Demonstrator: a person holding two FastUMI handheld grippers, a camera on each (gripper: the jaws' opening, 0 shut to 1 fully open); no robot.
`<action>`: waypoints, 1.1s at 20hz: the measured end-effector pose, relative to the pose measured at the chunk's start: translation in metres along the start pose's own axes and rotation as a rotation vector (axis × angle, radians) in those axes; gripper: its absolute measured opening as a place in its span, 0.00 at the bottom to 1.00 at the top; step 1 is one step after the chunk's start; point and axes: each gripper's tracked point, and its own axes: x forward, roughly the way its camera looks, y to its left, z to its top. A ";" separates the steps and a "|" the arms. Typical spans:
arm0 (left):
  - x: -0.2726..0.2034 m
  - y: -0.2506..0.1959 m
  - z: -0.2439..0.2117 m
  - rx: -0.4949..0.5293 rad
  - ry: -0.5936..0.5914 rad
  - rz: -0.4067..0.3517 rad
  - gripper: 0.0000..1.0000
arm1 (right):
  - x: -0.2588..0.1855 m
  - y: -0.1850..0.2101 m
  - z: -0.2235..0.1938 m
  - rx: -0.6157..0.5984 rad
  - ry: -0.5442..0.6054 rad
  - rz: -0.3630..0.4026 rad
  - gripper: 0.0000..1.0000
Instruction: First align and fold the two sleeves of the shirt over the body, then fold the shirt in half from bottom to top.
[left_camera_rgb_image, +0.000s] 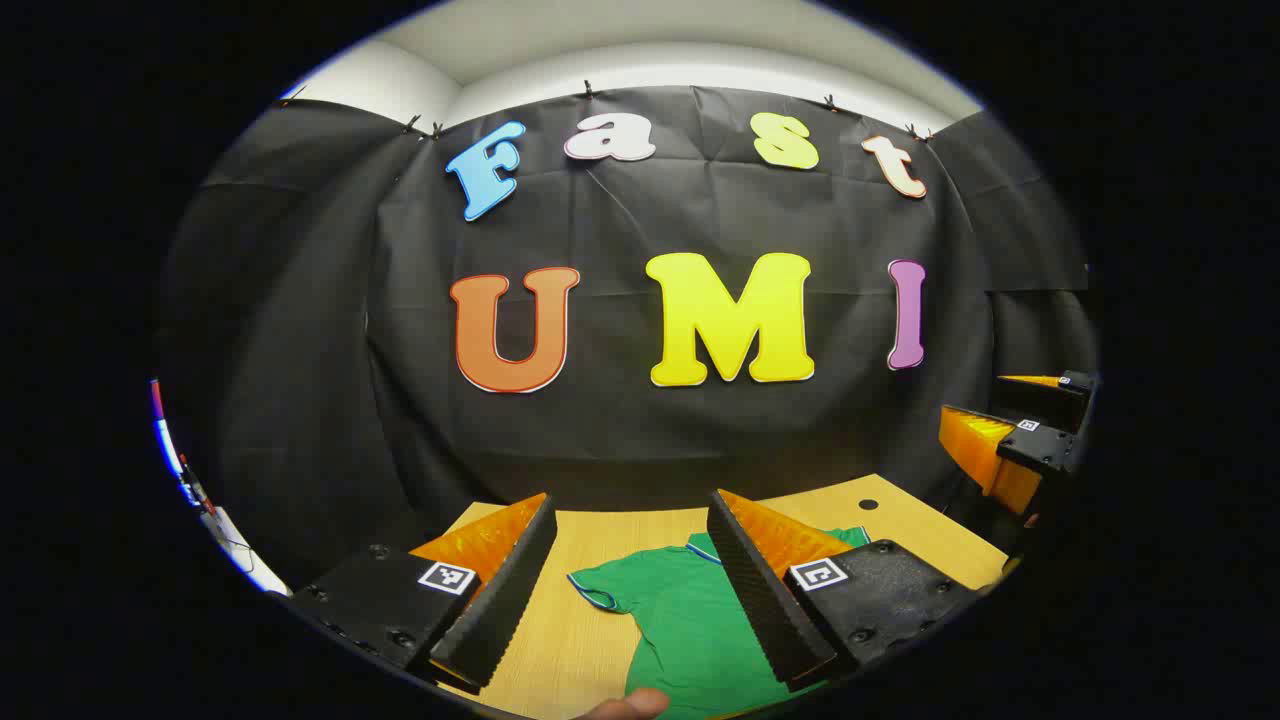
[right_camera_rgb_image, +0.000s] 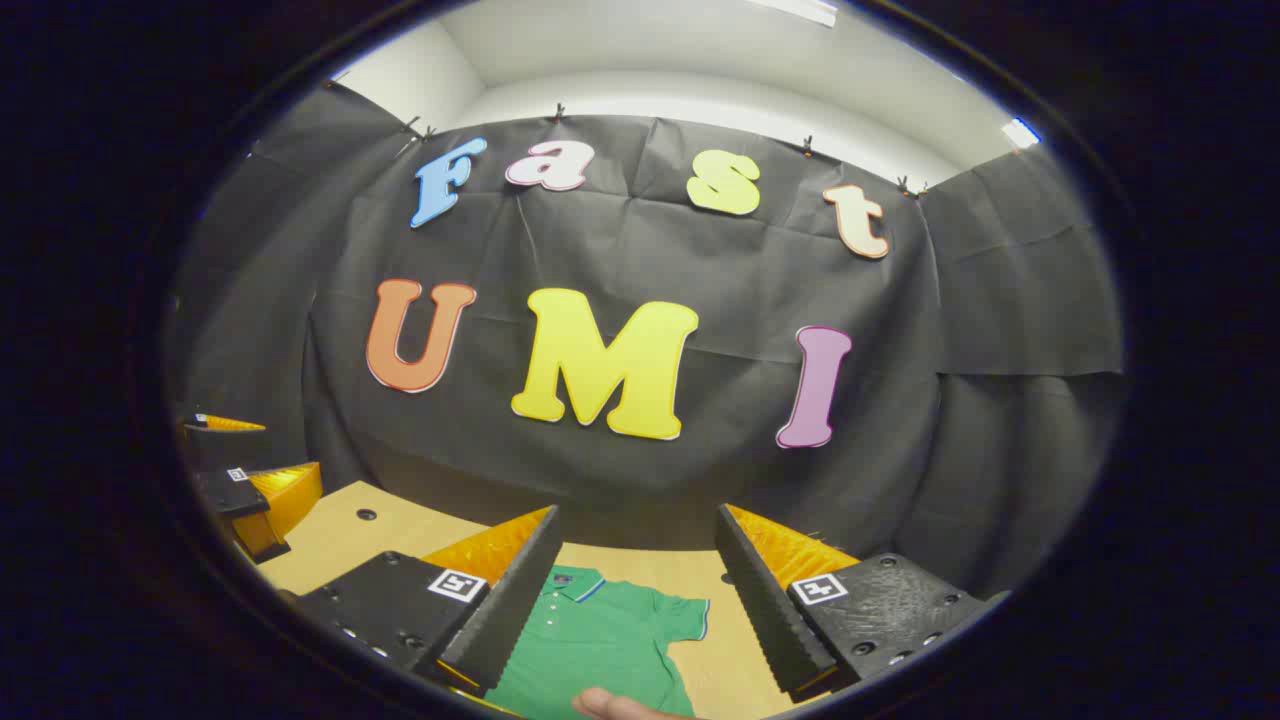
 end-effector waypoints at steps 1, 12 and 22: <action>-0.001 -0.002 0.001 0.003 -0.002 0.002 0.98 | 0.001 -0.001 0.001 0.004 0.001 0.000 0.97; -0.005 -0.031 0.001 -0.011 0.020 0.039 0.98 | 0.020 -0.022 -0.019 -0.012 0.031 0.081 0.96; 0.005 -0.053 -0.004 -0.011 0.055 0.049 0.98 | 0.037 -0.043 -0.036 0.009 0.069 0.105 0.95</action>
